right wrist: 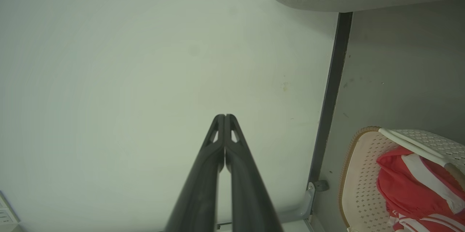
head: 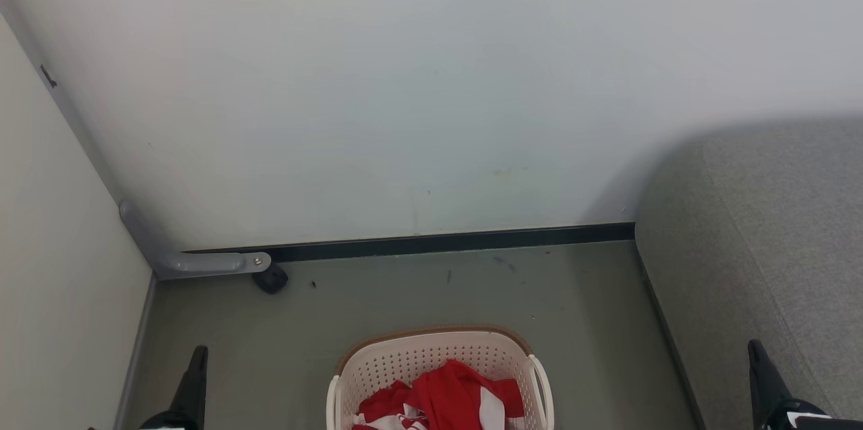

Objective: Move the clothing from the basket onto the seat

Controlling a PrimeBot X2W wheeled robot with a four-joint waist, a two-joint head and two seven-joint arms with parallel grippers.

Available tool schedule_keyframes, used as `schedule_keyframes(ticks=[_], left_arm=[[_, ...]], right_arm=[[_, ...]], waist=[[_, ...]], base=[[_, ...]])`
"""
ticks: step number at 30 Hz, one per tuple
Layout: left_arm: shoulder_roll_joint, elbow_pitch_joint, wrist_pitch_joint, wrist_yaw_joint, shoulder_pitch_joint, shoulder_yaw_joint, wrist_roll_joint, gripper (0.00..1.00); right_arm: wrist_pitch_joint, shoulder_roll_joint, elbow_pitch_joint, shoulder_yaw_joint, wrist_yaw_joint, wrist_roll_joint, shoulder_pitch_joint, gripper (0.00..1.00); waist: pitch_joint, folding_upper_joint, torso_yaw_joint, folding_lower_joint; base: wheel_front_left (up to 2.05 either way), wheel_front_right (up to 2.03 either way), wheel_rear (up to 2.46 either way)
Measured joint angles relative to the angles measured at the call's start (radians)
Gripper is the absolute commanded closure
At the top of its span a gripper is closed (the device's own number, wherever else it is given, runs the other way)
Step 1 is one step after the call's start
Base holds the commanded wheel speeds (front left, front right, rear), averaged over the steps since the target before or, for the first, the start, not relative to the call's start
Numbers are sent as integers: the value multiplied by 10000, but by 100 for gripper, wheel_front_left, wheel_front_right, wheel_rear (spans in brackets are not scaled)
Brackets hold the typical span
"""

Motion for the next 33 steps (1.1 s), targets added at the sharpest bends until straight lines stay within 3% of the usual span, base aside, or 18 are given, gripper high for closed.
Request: schedule_keyframes(ticks=[33], left_arm=[[0, 0, 0, 0, 0, 0, 0, 100]], right_arm=[[0, 0, 0, 0, 0, 0, 0, 100]], waist=[[0, 0, 0, 0]], base=[[0, 0, 0]])
